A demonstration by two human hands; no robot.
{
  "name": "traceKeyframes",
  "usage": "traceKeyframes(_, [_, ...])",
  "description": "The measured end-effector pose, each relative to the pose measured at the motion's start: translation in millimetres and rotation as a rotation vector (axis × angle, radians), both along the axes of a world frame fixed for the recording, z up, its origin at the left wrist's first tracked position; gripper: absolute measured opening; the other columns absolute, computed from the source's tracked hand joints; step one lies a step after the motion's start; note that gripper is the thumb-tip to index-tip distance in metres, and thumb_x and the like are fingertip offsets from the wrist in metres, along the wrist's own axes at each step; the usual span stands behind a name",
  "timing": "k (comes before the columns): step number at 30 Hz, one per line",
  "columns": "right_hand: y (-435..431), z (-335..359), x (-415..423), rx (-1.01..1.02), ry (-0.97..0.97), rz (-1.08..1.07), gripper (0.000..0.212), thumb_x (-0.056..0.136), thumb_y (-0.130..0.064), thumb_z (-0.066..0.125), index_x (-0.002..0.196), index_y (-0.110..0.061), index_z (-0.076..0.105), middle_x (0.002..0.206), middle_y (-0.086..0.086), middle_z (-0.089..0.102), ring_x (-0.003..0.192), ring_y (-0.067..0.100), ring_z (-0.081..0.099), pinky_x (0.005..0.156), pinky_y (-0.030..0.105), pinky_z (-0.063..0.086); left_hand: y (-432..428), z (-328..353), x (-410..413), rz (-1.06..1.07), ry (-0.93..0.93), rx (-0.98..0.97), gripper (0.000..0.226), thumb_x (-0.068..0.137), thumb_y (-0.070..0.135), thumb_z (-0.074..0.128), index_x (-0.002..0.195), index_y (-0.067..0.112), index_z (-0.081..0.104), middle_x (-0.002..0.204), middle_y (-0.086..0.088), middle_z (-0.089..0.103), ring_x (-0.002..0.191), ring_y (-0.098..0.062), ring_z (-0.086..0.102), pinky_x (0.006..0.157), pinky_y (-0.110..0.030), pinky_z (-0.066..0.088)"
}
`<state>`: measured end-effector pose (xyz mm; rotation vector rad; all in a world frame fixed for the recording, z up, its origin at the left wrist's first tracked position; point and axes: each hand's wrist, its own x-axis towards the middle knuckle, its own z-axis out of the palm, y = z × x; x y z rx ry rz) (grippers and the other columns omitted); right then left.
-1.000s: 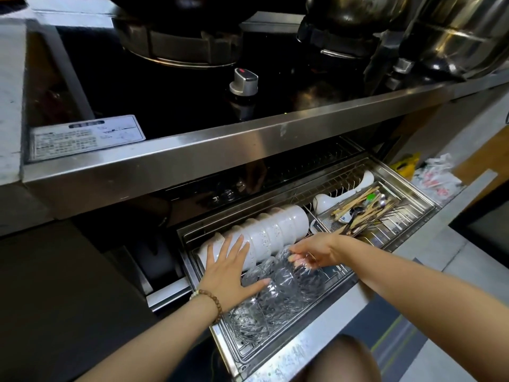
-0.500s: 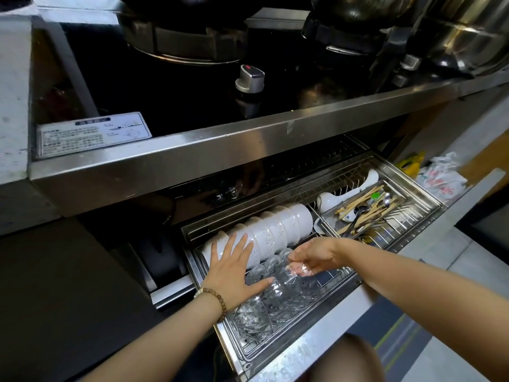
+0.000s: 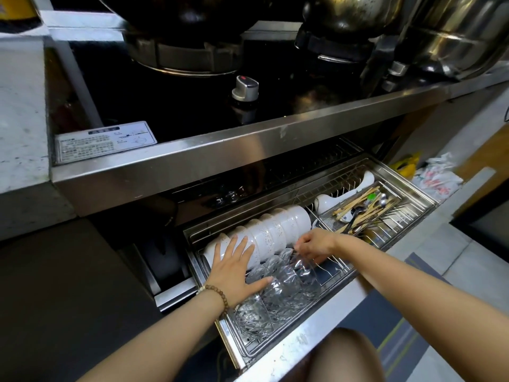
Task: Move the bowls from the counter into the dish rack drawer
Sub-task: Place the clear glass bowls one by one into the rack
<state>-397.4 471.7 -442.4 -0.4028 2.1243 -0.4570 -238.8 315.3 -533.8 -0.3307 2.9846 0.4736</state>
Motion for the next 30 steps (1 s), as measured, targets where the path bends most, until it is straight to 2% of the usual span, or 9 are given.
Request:
traceKeyframes(3, [5,19,4,-0.096,0.151,0.005,0.031,0.095,-0.022,0.050,0.120,-0.006,0.059,0.120,0.008,0.062,0.097,0.014,0.058,0.088,0.030,0.046,0,9,2,-0.042,-0.039,0.040,0.101,0.070,0.087,0.017,0.148,0.025,0.009,0.159,0.003,0.002,0.145,-0.017,-0.006,0.113,-0.040,-0.014])
traceKeyframes(7, [14,49,18,-0.270,0.270,0.002,0.044,0.095,-0.031,0.051,0.135,-0.013,0.047,0.139,0.005,0.049,0.124,0.017,0.048,0.100,0.027,0.036,6,39,4,-0.107,-0.016,0.096,0.093,0.075,0.081,0.028,0.148,0.027,0.010,0.158,0.004,0.007,0.145,-0.014,0.003,0.117,-0.035,-0.001])
traceKeyframes(9, [19,64,27,-0.371,0.350,-0.026,0.051,0.094,-0.031,0.053,0.141,-0.017,0.039,0.146,0.003,0.041,0.132,0.018,0.041,0.104,0.028,0.033,8,63,5,-0.155,0.085,0.077,0.086,0.079,0.075,0.032,0.148,0.027,0.013,0.158,0.005,0.012,0.145,-0.013,0.008,0.116,-0.031,0.002])
traceKeyframes(13, [26,98,43,-0.560,0.546,-0.101,0.057,0.091,-0.034,0.056,0.143,-0.026,0.034,0.150,-0.002,0.034,0.138,0.014,0.030,0.100,0.024,0.027,5,125,15,-0.230,0.346,0.010,0.074,0.087,0.065,0.036,0.148,0.028,0.015,0.156,0.009,0.015,0.143,-0.008,0.012,0.114,-0.021,0.001])
traceKeyframes(16, [21,131,56,-0.683,0.698,-0.056,0.060,0.088,-0.039,0.058,0.142,-0.033,0.032,0.154,-0.009,0.024,0.139,0.003,0.020,0.104,0.021,0.021,-2,181,31,-0.288,0.482,-0.096,0.072,0.088,0.065,0.031,0.148,0.028,0.014,0.156,0.010,0.015,0.143,-0.008,0.013,0.115,-0.021,0.002])
traceKeyframes(19, [5,166,71,-0.758,0.858,0.047,0.061,0.086,-0.043,0.058,0.140,-0.038,0.032,0.155,-0.015,0.018,0.135,-0.006,0.016,0.107,0.021,0.018,-17,237,52,-0.312,0.599,-0.213,0.073,0.088,0.063,0.034,0.147,0.023,0.020,0.154,0.005,0.023,0.142,-0.012,0.021,0.116,-0.025,0.008])
traceKeyframes(22, [-23,197,88,-0.825,0.915,0.130,0.060,0.085,-0.046,0.058,0.139,-0.043,0.031,0.155,-0.019,0.015,0.138,-0.004,0.016,0.108,0.024,0.018,-41,285,78,-0.254,0.683,-0.298,0.074,0.087,0.063,0.032,0.146,0.021,0.024,0.154,0.003,0.026,0.142,-0.014,0.023,0.118,-0.031,0.011])
traceKeyframes(26, [-75,228,115,-0.890,0.927,0.251,0.062,0.086,-0.042,0.059,0.141,-0.039,0.031,0.156,-0.018,0.012,0.136,-0.007,0.014,0.110,0.023,0.020,-88,330,117,-0.086,0.712,-0.457,0.077,0.085,0.065,0.028,0.146,0.018,0.027,0.153,-0.002,0.029,0.141,-0.019,0.026,0.118,-0.037,0.015])
traceKeyframes(30, [-130,249,143,-0.941,0.865,0.349,0.061,0.087,-0.041,0.059,0.142,-0.040,0.031,0.157,-0.018,0.009,0.144,0.004,0.012,0.115,0.034,0.020,-143,351,163,0.094,0.697,-0.484,0.080,0.083,0.068,0.022,0.146,0.020,0.023,0.154,0.000,0.025,0.142,-0.017,0.021,0.119,-0.037,0.013])
